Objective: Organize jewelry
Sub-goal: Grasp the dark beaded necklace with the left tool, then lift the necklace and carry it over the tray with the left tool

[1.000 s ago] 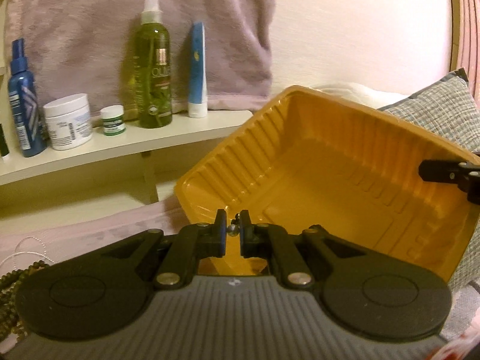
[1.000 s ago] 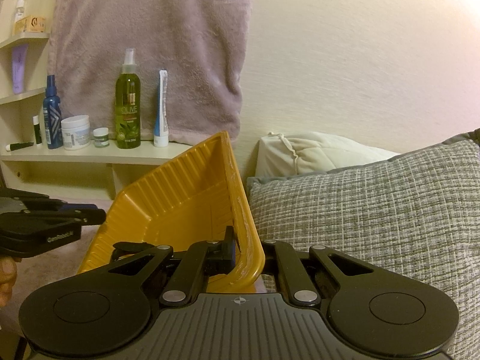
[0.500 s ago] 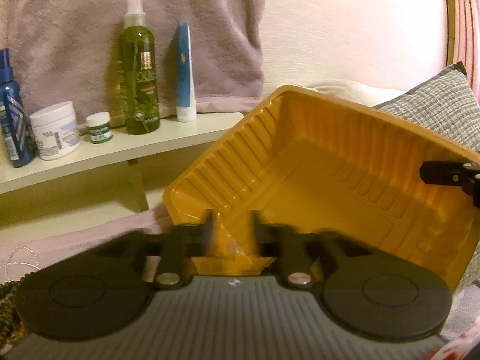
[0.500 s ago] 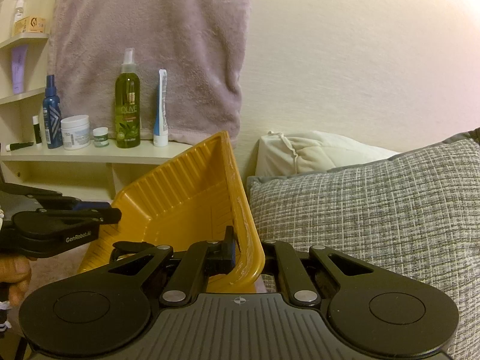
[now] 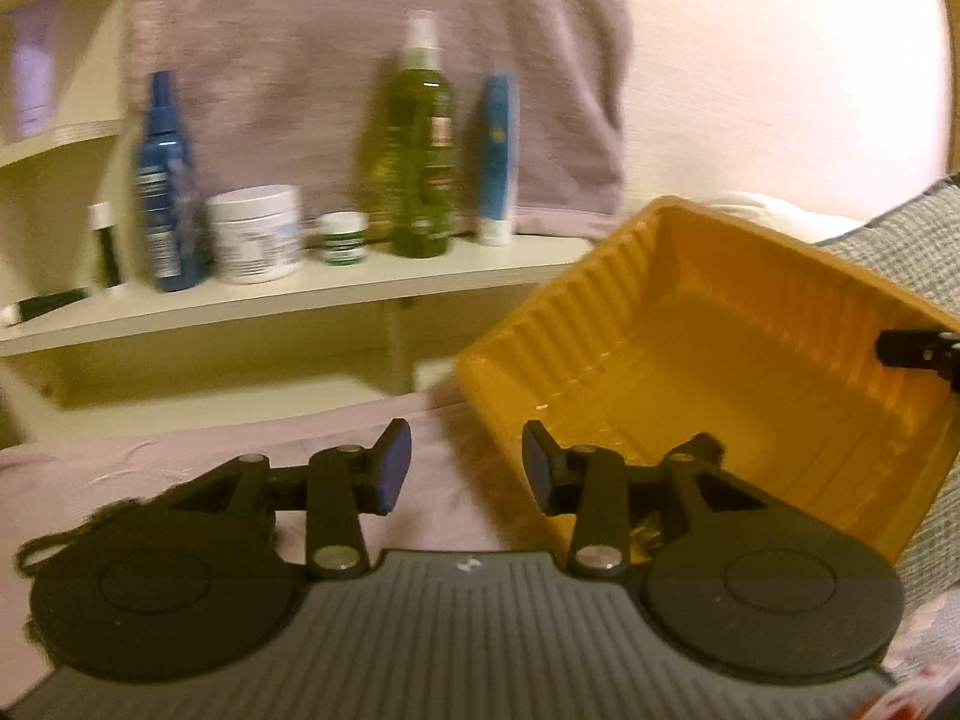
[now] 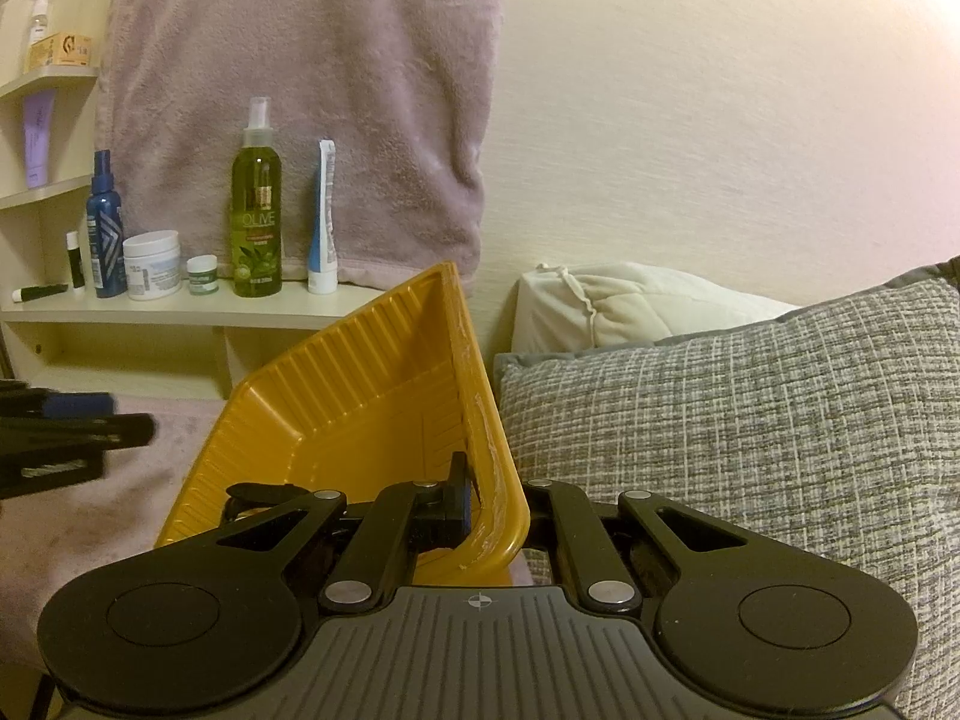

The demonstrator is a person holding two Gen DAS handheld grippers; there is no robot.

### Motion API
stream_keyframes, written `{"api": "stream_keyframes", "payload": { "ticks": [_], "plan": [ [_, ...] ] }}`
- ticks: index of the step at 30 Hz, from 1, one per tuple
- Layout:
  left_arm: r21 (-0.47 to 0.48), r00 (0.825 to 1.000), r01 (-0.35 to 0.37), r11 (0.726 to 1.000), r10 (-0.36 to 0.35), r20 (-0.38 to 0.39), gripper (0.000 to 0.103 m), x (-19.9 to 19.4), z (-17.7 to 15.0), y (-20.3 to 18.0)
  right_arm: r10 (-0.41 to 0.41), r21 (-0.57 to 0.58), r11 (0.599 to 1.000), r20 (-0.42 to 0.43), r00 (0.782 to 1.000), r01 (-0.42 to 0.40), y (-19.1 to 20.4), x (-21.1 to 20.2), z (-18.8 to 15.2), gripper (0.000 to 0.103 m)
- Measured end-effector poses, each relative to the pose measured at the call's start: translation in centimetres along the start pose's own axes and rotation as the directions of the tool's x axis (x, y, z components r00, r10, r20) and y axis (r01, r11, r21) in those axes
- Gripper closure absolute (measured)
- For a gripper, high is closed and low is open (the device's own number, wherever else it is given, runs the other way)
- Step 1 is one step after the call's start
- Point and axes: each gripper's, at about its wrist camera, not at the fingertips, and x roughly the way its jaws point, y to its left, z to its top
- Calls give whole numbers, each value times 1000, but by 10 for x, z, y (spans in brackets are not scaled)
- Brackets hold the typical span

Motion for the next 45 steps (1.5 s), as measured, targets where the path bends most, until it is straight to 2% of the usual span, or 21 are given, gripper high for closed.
{"api": "stream_keyframes", "payload": {
  "ticks": [5,11,18,21,24,32,35,39,42,45],
  "plan": [
    [10,996,-91,996,91,-2,65,-21,-11,25,0,-1,1000,3,1000,0,1,-1,0,97],
    [91,976,-218,972,219,-5,65,-36,-31,51,1,-5,1000,4,1000,-1,2,-2,0,97],
    [142,955,-286,948,293,-36,65,-39,-51,72,-1,-9,1000,3,1000,1,1,-2,0,97],
    [183,948,-300,936,314,-52,74,-35,-58,77,-2,-10,1000,2,1000,2,2,-2,0,97],
    [234,948,-295,926,315,-51,84,-31,-63,77,-3,-14,1000,2,1000,3,2,-2,0,97],
    [404,952,-234,884,292,-87,85,-10,-75,66,-4,-20,1000,-1,1000,4,2,-1,1,97],
    [473,943,-246,846,321,-83,88,-2,-78,63,-6,-20,1000,-2,1000,6,2,0,1,97],
    [524,937,-255,813,342,-74,95,4,-79,63,-6,-21,1000,-2,1000,6,2,0,1,97],
    [527,940,-258,810,337,-57,96,-2,-77,64,-6,-21,1000,-1,1000,6,2,0,1,97],
    [495,946,-261,829,322,-42,96,-12,-68,68,-5,-21,1000,-1,1000,5,2,0,2,97]
  ]
}}
